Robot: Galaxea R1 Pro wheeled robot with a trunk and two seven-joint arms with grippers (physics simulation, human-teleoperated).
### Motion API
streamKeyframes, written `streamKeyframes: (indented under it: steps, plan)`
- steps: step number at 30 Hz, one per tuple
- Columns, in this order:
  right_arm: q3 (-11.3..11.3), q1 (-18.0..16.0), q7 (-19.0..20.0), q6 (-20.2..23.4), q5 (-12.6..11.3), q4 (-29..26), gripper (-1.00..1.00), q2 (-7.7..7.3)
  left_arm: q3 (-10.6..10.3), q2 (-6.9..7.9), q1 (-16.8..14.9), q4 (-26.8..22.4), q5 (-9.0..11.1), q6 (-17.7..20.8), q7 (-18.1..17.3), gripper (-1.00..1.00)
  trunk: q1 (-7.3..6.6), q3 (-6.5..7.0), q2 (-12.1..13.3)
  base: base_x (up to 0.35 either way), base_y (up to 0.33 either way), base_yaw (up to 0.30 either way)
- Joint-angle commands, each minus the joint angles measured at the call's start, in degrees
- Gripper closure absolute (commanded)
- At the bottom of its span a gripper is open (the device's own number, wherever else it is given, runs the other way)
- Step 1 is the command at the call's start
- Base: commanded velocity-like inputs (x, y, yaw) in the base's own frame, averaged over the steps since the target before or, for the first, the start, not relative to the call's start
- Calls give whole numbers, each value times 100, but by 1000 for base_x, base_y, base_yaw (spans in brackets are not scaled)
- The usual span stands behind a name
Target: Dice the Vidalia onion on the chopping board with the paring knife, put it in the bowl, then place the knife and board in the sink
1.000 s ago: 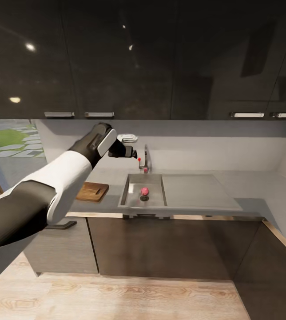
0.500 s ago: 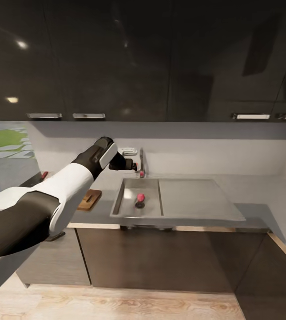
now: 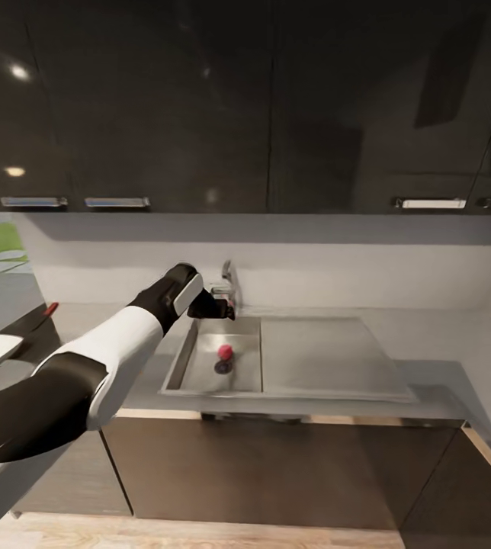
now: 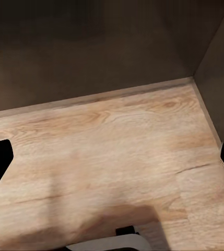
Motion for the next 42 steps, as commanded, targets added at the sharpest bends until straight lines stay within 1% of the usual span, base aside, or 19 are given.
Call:
streamKeyframes:
  steps: [1,9,10,12,23,25,29,35,42]
  plan:
    - [25,1,-20,-7,-27,-10,-100,-2,-45,3,29,-3,59,-4,36,-100,6,-11,-12,208,-234,0]
    - [25,1,-20,-7,-23,-10,-100,-2,-51,17,194,-2,38,-117,43,-100,6,-11,-12,137,-166,0]
    - [25,1,-20,-7,-23,-10,-100,-2,-52,52,330,-3,22,-138,44,-100,6,-11,-12,15,-21,0]
    - [25,1,-20,-7,-23,-10,-100,-2,-52,72,403,-4,17,-180,45,-100,6,-12,-12,8,-11,0]
    - [25,1,-20,-7,-23,-10,-100,-2,-52,90,473,-2,18,-289,53,-100,6,-78,-12,1,-2,0]
    - [25,1,-20,-7,-23,-10,-100,-2,-52,91,531,-3,16,-292,51,-100,6,-95,-12,29,0,0]
    - [25,1,-20,-7,-23,-10,-100,-2,-52,91,617,-4,14,-294,46,-100,6,-130,-12,220,0,0]
    - [25,1,-20,-7,-23,-10,-100,-2,-52,98,630,4,13,-294,46,-100,6,-183,-12,237,25,0]
    - [25,1,-20,-7,-23,-8,-100,-2,-52,100,633,5,17,-294,45,-100,6,-245,-12,95,20,0]
